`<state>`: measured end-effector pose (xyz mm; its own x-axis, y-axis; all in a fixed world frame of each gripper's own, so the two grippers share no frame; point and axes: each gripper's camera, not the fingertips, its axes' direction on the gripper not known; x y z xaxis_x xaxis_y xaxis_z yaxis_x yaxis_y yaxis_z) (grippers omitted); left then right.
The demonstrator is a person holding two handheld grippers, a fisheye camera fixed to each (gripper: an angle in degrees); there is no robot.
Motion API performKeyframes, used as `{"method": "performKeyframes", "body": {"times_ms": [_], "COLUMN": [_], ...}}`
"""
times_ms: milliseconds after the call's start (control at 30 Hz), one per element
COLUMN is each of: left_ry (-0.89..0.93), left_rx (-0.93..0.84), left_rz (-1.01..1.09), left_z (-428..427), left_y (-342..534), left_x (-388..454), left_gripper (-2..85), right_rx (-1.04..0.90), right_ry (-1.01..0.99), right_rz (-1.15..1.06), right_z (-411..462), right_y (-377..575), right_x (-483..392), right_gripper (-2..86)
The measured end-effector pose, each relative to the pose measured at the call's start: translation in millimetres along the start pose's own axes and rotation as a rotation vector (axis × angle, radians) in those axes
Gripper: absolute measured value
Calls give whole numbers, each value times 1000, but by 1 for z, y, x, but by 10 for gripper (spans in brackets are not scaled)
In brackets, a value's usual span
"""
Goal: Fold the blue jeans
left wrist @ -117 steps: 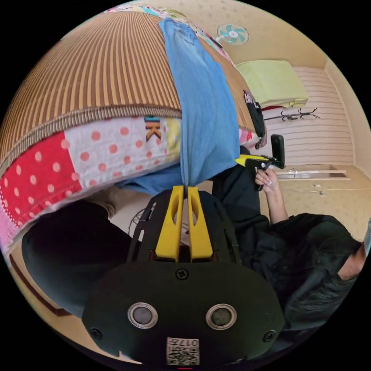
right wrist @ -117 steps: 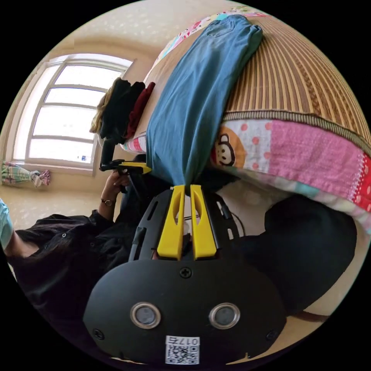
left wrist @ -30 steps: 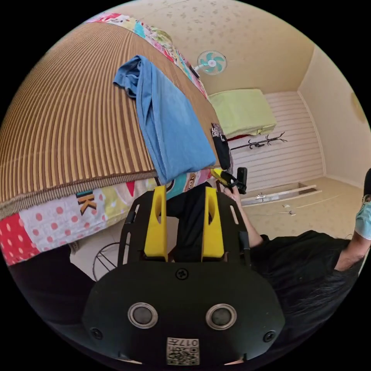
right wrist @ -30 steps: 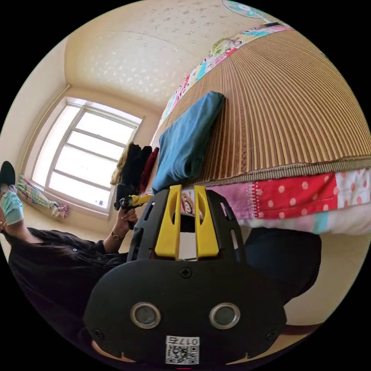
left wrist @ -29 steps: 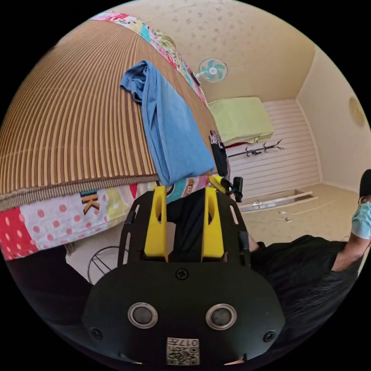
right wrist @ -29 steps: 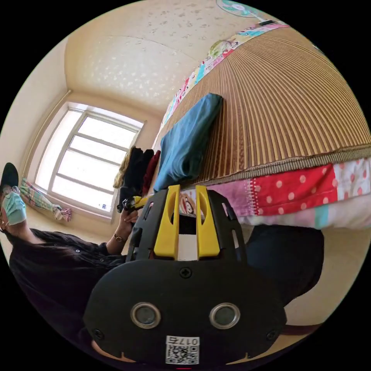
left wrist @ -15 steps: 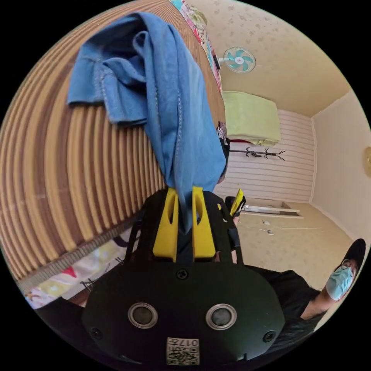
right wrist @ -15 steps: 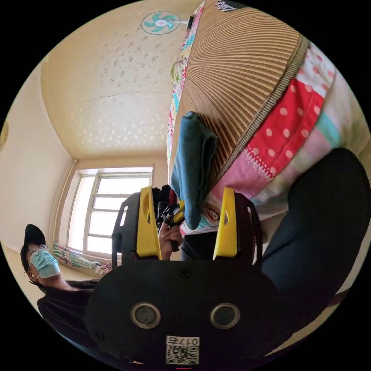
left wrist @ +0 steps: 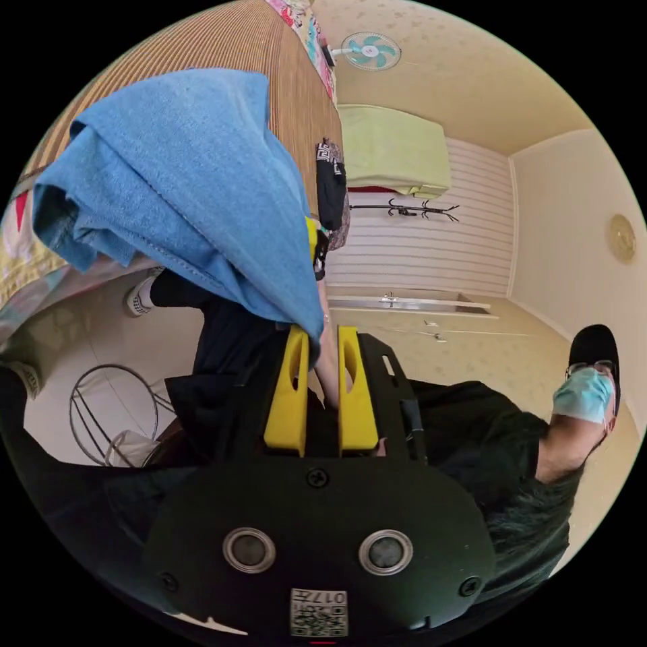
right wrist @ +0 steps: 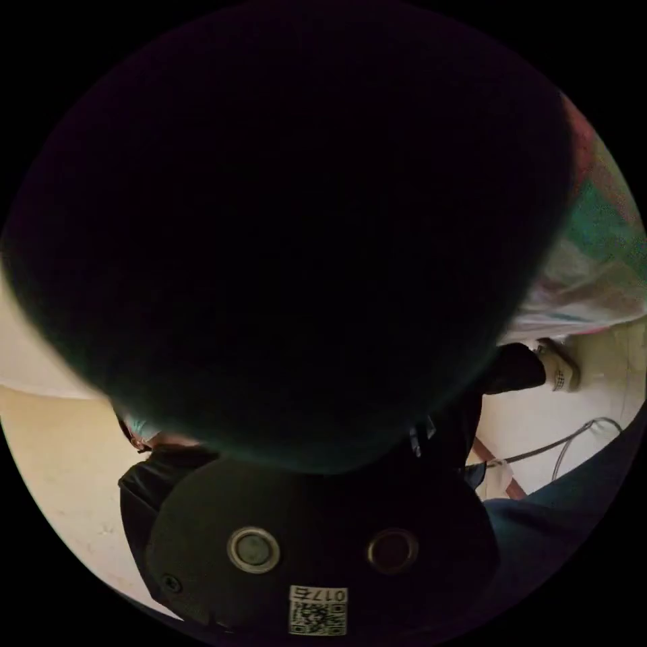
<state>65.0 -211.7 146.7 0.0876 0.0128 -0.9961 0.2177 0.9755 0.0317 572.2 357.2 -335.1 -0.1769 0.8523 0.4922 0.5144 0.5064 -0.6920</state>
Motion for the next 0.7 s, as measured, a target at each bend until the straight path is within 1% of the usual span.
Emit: {"method": "performKeyframes", "body": {"times_ms": [67, 133, 167, 200, 267, 300, 367, 400, 467, 500, 567, 600, 633, 667, 700], "left_ry": [68, 93, 58, 9, -18, 14, 74, 80, 61, 60, 84, 95, 93, 77, 53], "left_rx": [26, 64, 89, 109, 122, 130, 143, 148, 150, 153, 160, 163, 164, 165, 169], "left_rz": [75, 133, 133, 123, 85, 67, 70, 65, 52, 47, 49, 52, 52, 46, 36], "left_z": [-22, -41, -51, -57, -62, -63, -60, -57, -51, -47, -40, -36, -34, -31, -28], "left_y": [15, 31, 39, 45, 50, 52, 54, 55, 54, 54, 53, 52, 53, 53, 55], "left_x": [14, 24, 27, 27, 21, 16, 12, 10, 8, 7, 5, 4, 3, 2, 0], "left_gripper": [75, 65, 66, 66, 68, 69, 69, 68, 68, 67, 67, 68, 68, 70, 73], "right_rx": [78, 104, 112, 112, 111, 110, 91, 94, 134, 139, 158, 159, 178, 256, 316], "right_ry": [10, 42, 63, 69, 92, 101, 139, 146, 205, 231, 389, 448, 577, 674, 709], "right_rz": [-190, -330, -421, -458, -589, -624, -801, -836, -954, -981, -1045, -1044, -1001, -872, -778], "right_z": [-8, -20, -28, -33, -52, -57, -80, -87, -117, -125, -165, -177, -205, -241, -262], "right_y": [11, 9, 5, 2, -15, -19, -34, -38, -53, -56, -67, -70, -75, -78, -79], "right_x": [-43, -82, -109, -123, -185, -202, -276, -295, -360, -373, -406, -409, -406, -390, -377], "right_gripper": [66, 29, 22, 20, 14, 13, 11, 11, 12, 13, 18, 20, 24, 32, 37]}}
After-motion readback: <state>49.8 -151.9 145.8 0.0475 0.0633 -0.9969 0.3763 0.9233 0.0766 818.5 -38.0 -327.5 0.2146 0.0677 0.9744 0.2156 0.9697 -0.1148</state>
